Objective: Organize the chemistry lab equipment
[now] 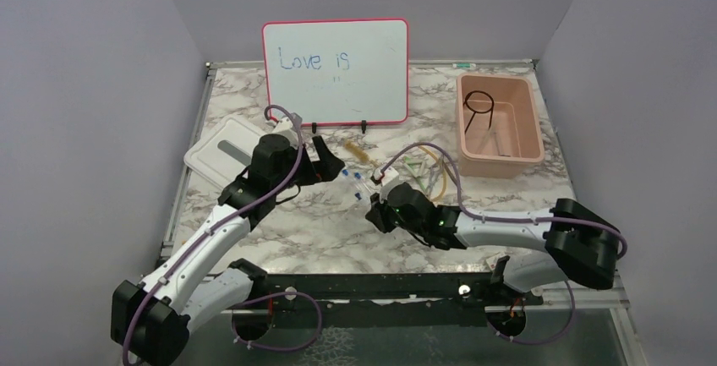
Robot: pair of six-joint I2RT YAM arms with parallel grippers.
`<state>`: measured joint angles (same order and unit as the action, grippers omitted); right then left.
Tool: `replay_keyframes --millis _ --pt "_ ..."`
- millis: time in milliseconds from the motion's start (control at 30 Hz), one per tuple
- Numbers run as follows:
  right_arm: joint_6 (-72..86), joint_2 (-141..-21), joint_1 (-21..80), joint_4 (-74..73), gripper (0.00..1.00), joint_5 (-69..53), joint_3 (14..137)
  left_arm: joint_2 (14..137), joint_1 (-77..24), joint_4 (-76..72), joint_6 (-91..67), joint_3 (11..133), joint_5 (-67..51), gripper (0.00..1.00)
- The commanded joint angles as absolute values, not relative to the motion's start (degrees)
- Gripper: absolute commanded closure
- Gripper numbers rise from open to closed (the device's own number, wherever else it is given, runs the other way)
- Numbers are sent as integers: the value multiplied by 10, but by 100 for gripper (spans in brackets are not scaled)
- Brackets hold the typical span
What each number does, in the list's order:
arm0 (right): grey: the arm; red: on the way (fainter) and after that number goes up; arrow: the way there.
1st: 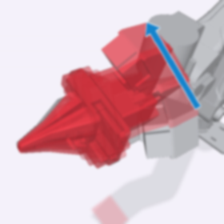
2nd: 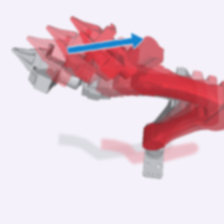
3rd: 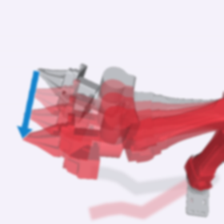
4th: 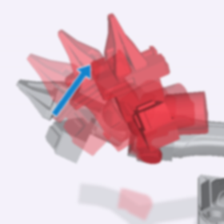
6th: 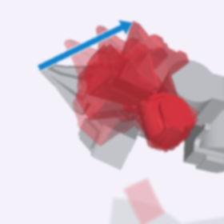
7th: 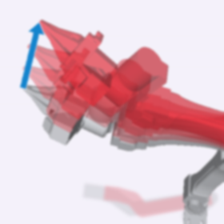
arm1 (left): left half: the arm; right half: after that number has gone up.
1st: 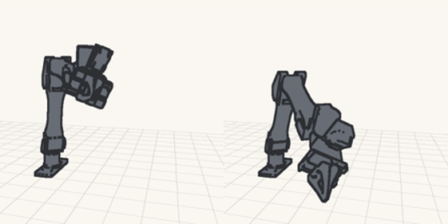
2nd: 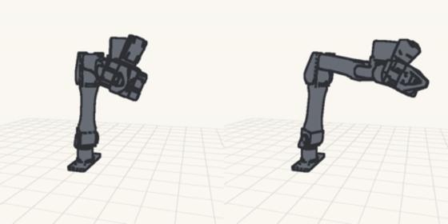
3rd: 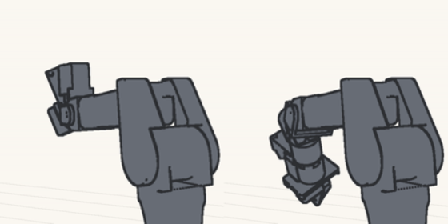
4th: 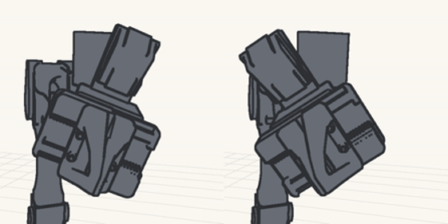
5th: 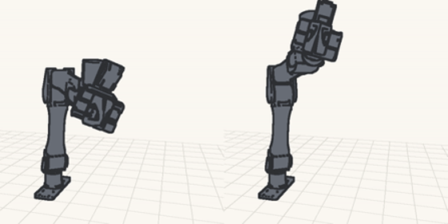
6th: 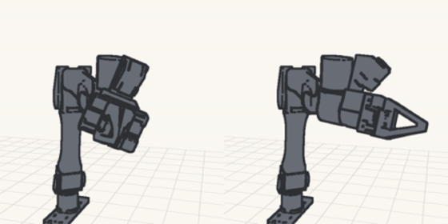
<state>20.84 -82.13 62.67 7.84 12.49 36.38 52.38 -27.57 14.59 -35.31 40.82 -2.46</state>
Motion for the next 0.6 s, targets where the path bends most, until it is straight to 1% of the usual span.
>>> replay_keyframes --millis 0,133,233,333,567 --pt "169 -759 629 260 89 56 313 557 -273 93 -372 407 -208 2" --pt "109 -749 629 285 89 22 298 606 -273 114 -379 429 -317 9" --pt "71 -745 629 295 89 22 290 628 -273 115 -393 431 -383 17" --pt "50 -735 629 298 89 36 283 629 -273 143 -384 434 -387 28" --pt "7 -730 629 296 90 21 276 637 -273 164 -377 419 -393 44"
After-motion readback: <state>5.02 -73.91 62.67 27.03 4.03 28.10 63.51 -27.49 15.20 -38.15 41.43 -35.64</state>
